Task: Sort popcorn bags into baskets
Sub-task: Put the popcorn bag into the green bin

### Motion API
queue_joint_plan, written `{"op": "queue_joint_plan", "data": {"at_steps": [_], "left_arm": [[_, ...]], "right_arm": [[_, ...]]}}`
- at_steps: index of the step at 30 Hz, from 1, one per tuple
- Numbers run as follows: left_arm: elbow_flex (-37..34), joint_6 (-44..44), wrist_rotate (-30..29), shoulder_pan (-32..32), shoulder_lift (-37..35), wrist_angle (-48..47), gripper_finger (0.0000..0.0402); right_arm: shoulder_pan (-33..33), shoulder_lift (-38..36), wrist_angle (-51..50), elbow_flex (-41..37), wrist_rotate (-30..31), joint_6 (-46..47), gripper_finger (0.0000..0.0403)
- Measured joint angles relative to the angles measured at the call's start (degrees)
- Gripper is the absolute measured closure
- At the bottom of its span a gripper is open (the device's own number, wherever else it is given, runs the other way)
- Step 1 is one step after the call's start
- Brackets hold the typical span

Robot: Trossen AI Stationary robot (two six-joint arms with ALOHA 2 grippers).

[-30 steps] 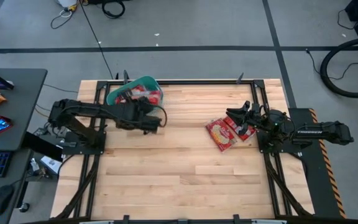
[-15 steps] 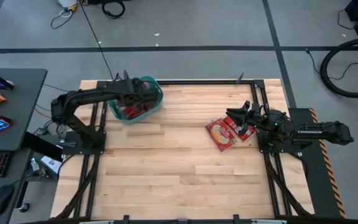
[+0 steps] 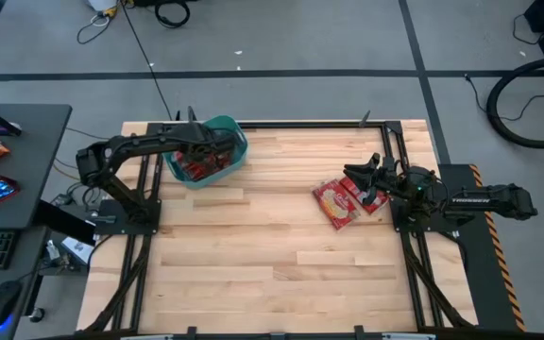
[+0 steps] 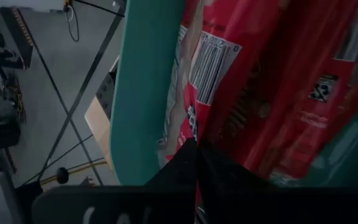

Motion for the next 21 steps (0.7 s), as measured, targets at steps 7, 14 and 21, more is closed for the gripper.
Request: {"op": "queue_joint_plan", "data": {"at_steps": [7,14,21], "left_arm": [[3.2,1.2,0.0,-3.7,-0.2,-0.1,0.0324],[7.0,9.9,8.8,-9.9,-0.2,9.5,0.0275],[6.8,31.8,22.1,-17.5,1.8,32.1,0.0272]], "right_arm": [[0.0,0.0,0.0,0.0,0.0,0.0,0.0305],[0.0,0.0,0.0,0.0,0.1,0.0,0.0305],[0.0,0.0,0.0,0.0,0.2,0.0,0.0305]]}}
